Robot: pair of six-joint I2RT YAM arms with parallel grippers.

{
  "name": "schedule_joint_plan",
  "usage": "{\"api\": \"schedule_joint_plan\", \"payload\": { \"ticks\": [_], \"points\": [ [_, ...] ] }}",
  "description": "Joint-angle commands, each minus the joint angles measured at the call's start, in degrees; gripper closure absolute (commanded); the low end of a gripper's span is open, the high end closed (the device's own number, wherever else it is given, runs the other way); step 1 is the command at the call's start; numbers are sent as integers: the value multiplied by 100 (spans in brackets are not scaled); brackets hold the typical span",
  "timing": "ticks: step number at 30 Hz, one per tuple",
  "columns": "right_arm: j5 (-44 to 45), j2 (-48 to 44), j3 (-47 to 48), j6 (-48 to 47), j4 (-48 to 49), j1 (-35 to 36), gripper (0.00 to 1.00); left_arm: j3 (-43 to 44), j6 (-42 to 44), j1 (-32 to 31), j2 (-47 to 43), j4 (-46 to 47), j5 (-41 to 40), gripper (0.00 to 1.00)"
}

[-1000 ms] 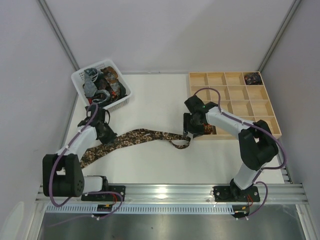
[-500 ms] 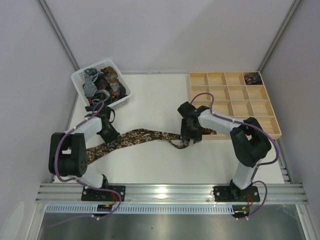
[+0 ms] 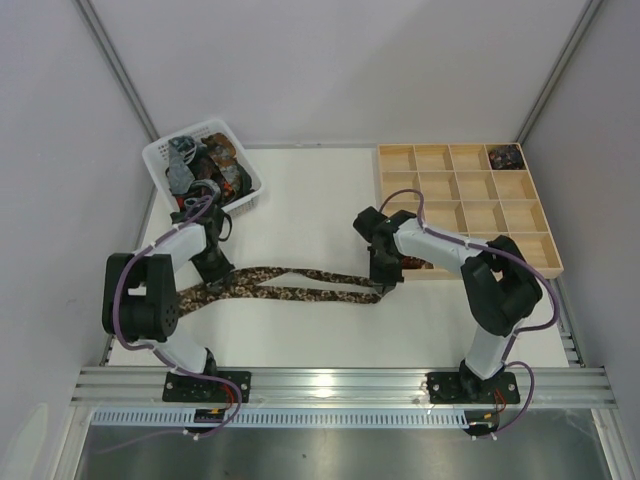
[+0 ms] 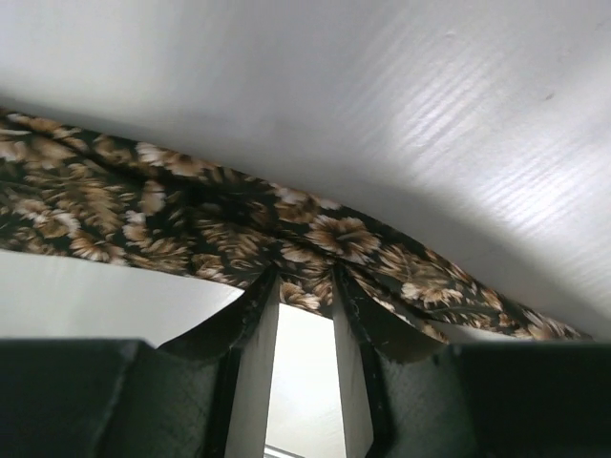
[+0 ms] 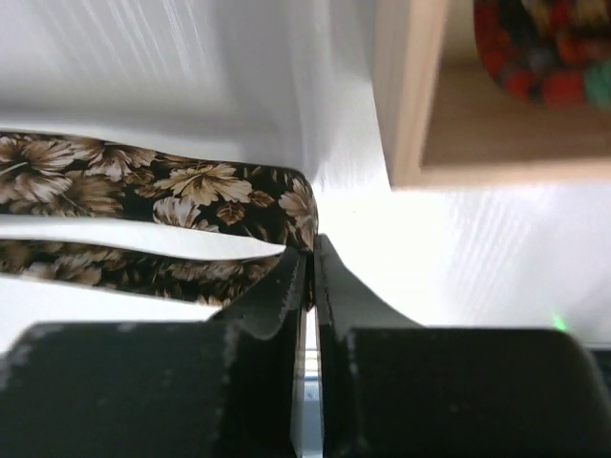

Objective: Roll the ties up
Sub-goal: Flatten the tie

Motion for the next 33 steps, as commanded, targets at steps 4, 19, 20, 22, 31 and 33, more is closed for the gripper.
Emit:
{"api": "schedule_joint_plan", "payload": {
  "ticks": [4, 19, 20, 22, 31, 33],
  "points": [
    [-956, -527, 280, -474, -1742, -192, 100, 181, 402, -103, -204, -338, -619, 67],
    [-2881, -545, -537, -510, -1483, -453, 100, -380, 1484, -279, -2373, 408, 1049, 71],
    [-2917, -544, -599, -510, -1341, -577, 100, -381, 1448, -279, -2436, 453, 1147, 72],
    [-2821, -413, -573, -580, -1069, -771, 98, -416, 1361, -279, -2481, 471, 1375, 74],
    [-1398, -342, -274, -1336, -610, -869, 46, -505, 939, -262, -2472, 410, 1491, 74],
    [-950, -622, -81, -1556, -689, -755, 44, -443, 816, -253, -2481, 305, 1324, 66]
  ]
}}
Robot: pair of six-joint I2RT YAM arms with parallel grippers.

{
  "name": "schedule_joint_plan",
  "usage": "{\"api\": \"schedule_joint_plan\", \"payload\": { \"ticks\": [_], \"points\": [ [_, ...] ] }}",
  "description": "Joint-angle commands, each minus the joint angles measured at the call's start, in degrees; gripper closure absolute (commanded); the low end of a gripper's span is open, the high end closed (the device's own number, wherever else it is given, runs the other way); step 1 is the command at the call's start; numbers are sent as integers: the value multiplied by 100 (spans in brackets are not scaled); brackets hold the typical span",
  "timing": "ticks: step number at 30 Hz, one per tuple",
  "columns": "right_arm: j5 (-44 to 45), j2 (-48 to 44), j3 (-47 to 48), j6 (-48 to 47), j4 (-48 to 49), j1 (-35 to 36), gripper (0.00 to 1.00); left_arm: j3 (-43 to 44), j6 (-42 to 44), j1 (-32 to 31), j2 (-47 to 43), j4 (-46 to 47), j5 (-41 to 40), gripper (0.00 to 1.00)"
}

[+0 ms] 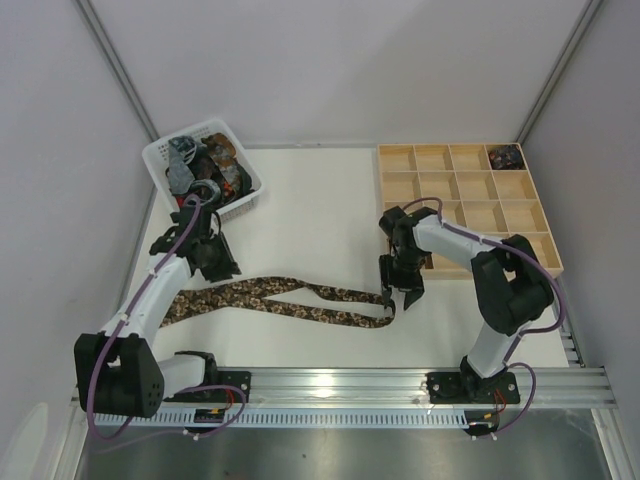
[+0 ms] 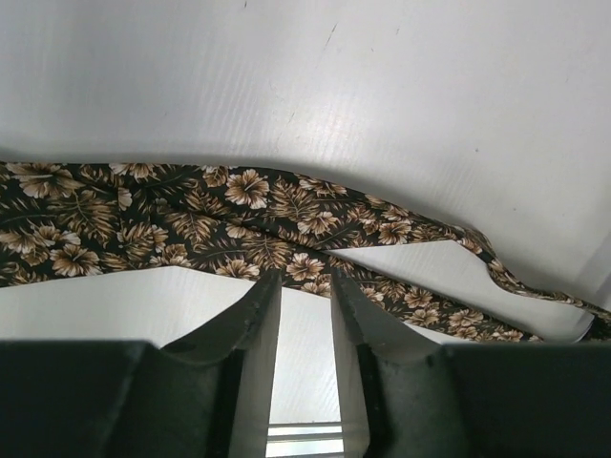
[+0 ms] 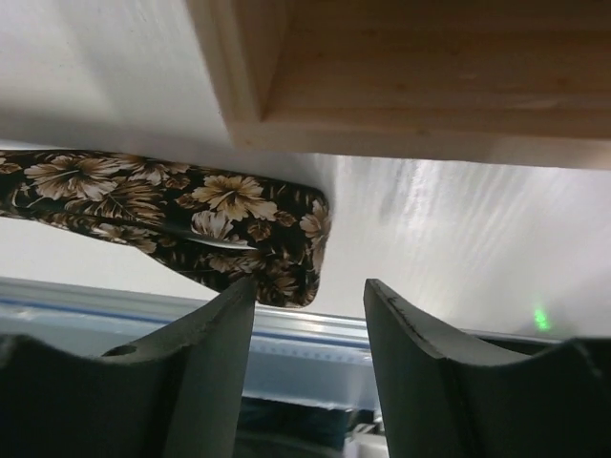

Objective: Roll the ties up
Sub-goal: Flatten the tie

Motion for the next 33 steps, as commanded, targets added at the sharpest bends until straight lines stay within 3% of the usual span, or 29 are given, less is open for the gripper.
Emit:
{"api": "schedule_joint_plan", "payload": {
  "ticks": [1, 3, 8, 13, 16, 24, 33],
  "points": [
    [909, -501, 446, -515, 124, 205, 44, 90, -380, 25, -27, -183, -130, 66],
    [1147, -861, 691, -788, 359, 354, 44, 91, -442, 60, 26, -245, -96, 65],
    [138, -573, 1061, -1184, 949, 636, 47, 29, -381, 78, 219, -150, 326, 70],
    [-669, 34, 1536, -1351, 1283, 917, 65, -120, -679, 86, 404, -44, 511, 83],
    [-1030, 253, 1484, -1325, 1380, 1110, 77, -182, -837, 104, 518, 79, 669, 84],
    [-1068, 640, 1264, -1299, 1925, 1331, 76, 29, -671, 113, 1195, 220, 793, 82],
    [-655, 1299, 1536, -1307, 2259, 1059, 75, 187, -671, 113, 1231, 132, 784, 79]
  ]
}}
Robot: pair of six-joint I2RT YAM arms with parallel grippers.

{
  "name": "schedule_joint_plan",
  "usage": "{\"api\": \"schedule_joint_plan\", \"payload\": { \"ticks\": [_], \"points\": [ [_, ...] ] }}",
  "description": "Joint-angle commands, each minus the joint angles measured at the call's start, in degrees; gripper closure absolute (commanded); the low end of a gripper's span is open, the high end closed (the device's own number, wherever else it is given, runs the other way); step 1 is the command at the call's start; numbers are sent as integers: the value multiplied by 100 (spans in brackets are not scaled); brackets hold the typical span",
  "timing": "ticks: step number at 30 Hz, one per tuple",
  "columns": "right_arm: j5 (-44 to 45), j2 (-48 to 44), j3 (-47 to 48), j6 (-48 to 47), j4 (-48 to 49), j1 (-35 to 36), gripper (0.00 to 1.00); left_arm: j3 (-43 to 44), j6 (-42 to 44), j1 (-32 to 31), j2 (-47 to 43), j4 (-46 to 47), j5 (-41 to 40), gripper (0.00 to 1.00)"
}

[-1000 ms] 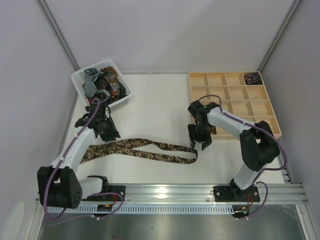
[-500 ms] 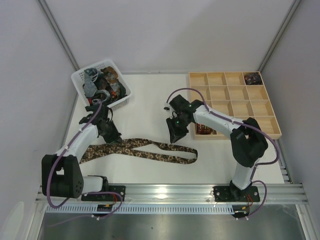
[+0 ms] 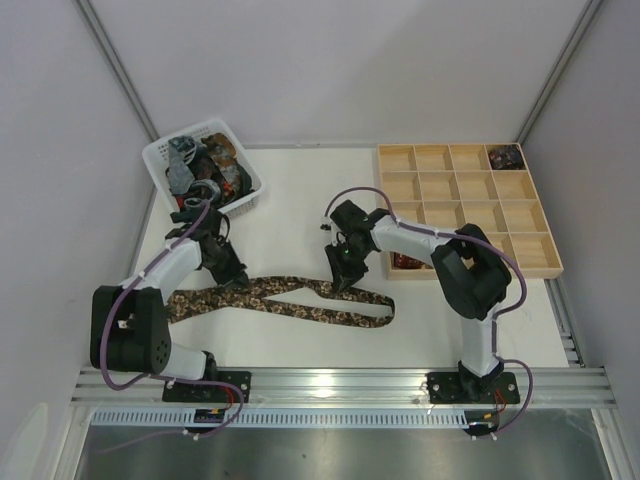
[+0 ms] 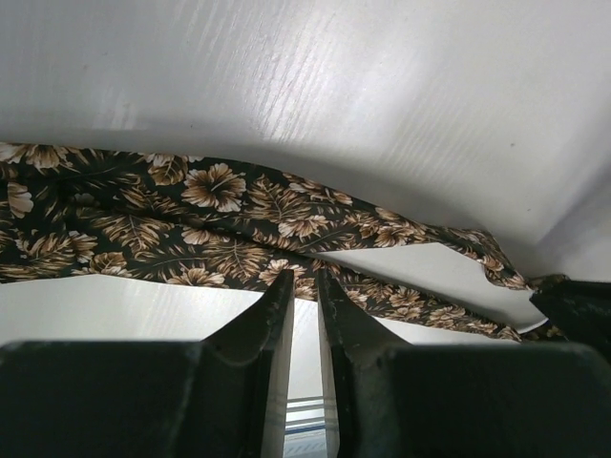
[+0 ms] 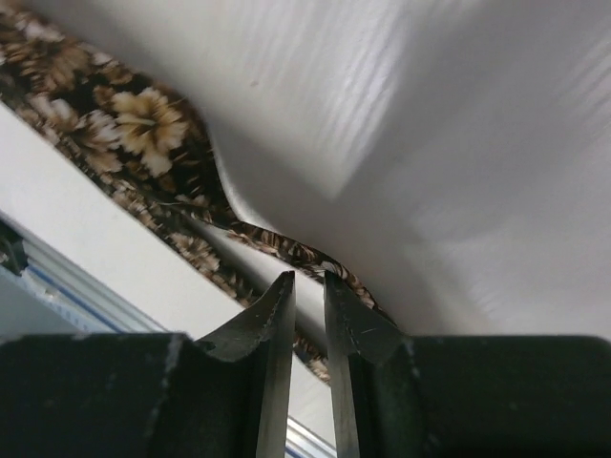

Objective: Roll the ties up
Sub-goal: Flatten the tie

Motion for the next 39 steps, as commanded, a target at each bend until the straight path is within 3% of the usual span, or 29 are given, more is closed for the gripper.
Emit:
{"api": "schedule_joint_plan", "payload": {
  "ticks": [1, 12, 21, 24, 27, 33, 35, 36, 39],
  "points": [
    [253, 192, 308, -75, 277, -174, 76, 207, 2, 43, -59, 6, 71, 78],
    [314, 851, 792, -268, 31, -676, 75, 251, 152, 201, 283, -170, -280, 73],
    [439, 448, -375, -31, -30, -588, 75, 260, 222, 903, 416, -188, -456, 72],
    [534, 61, -587, 65, -118, -448, 75, 224, 56, 1088, 345, -433, -929, 71],
    [648, -237, -483, 136, -232, -333, 71, 163, -243, 1194, 205, -776, -1701, 72],
    [815, -685, 115, 277, -838, -316, 58, -92, -472, 1765, -112, -829, -1757, 73],
    [912, -879, -25, 338, -979, -333, 50, -171, -481, 1853, -138, -786, -1792, 73],
    [1026, -993, -113, 338, -1032, -324, 40, -206, -490, 1941, -138, -751, -1827, 73],
    [1439, -1529, -692, 487, -1059, -351, 37, -408, -551, 2257, 19, -610, -1723, 74]
  ]
}}
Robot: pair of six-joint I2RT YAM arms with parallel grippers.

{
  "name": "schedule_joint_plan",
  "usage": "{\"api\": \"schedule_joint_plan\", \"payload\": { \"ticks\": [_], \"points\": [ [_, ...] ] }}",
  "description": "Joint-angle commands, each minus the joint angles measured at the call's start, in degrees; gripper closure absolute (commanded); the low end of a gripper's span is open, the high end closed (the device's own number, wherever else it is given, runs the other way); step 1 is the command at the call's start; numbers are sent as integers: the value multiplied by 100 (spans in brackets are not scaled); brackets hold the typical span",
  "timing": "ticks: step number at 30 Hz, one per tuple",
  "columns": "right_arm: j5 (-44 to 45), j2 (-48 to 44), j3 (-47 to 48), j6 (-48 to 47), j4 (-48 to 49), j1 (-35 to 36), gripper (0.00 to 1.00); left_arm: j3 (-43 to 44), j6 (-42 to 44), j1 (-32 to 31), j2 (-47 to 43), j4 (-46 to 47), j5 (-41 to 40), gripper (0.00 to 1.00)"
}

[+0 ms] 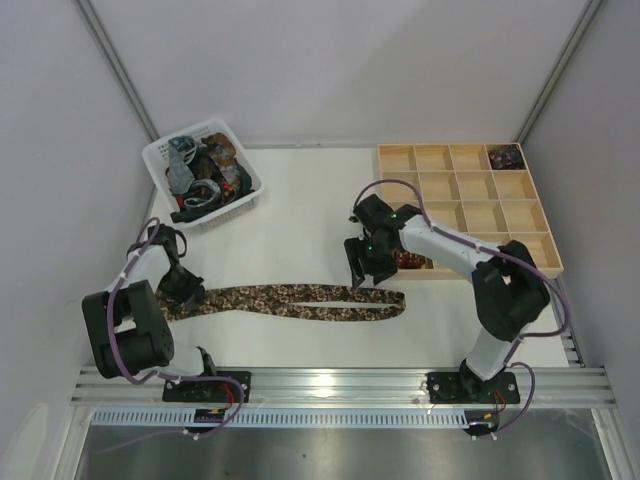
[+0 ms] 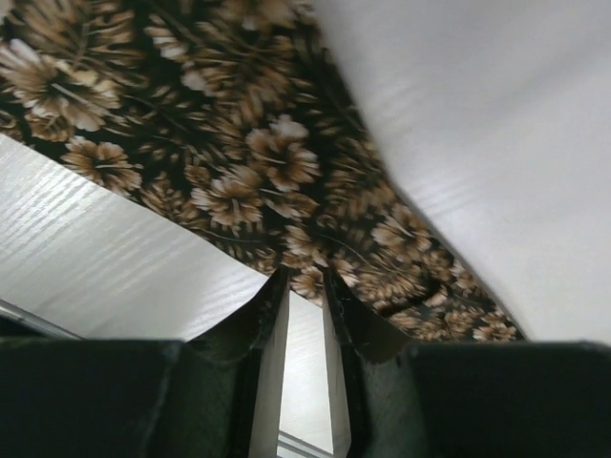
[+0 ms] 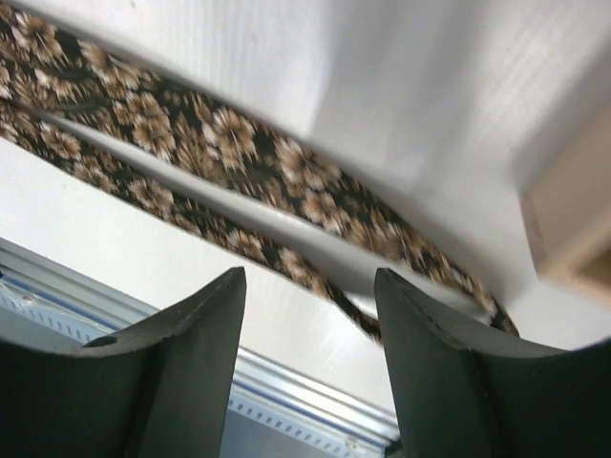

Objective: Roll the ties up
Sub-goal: Flatten the tie

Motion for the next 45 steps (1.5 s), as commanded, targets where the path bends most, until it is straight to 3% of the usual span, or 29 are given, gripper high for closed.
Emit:
{"api": "schedule_joint_plan", "payload": {
  "ticks": [1, 9, 13, 18, 23, 28, 36, 40, 45],
  "points": [
    [639, -922, -518, 373, -235, -34, 37, -257, -195, 393, 63, 198, 26, 75],
    [1677, -1794, -1995, 1042, 240, 46, 36, -38, 103, 842, 837, 349, -333, 78],
    [1959, -1751, -2014, 1140, 441, 10, 39, 58, 183, 956, 1092, 393, -351, 78],
    [1836, -1373, -1864, 1219, 364, 1, 41, 199, 349, 1079, 1101, 323, -911, 78],
    [1476, -1557, -1891, 1167, 460, 98, 41, 401, 543, 1132, 1022, 270, -1212, 78],
    [1317, -1978, -1514, 903, 285, 177, 37, 340, 788, 1141, 592, 445, -967, 78],
    [1423, -2155, -1240, 1043, -226, 81, 34, -20, 1123, 1045, -313, 639, -53, 67],
    [1370, -2041, -1425, 1087, -191, -86, 35, 76, 641, 948, -647, 175, -25, 56],
    [1326, -1822, -1557, 1122, -173, -280, 38, -11, 262, 921, -1025, 50, 412, 57]
  ]
}}
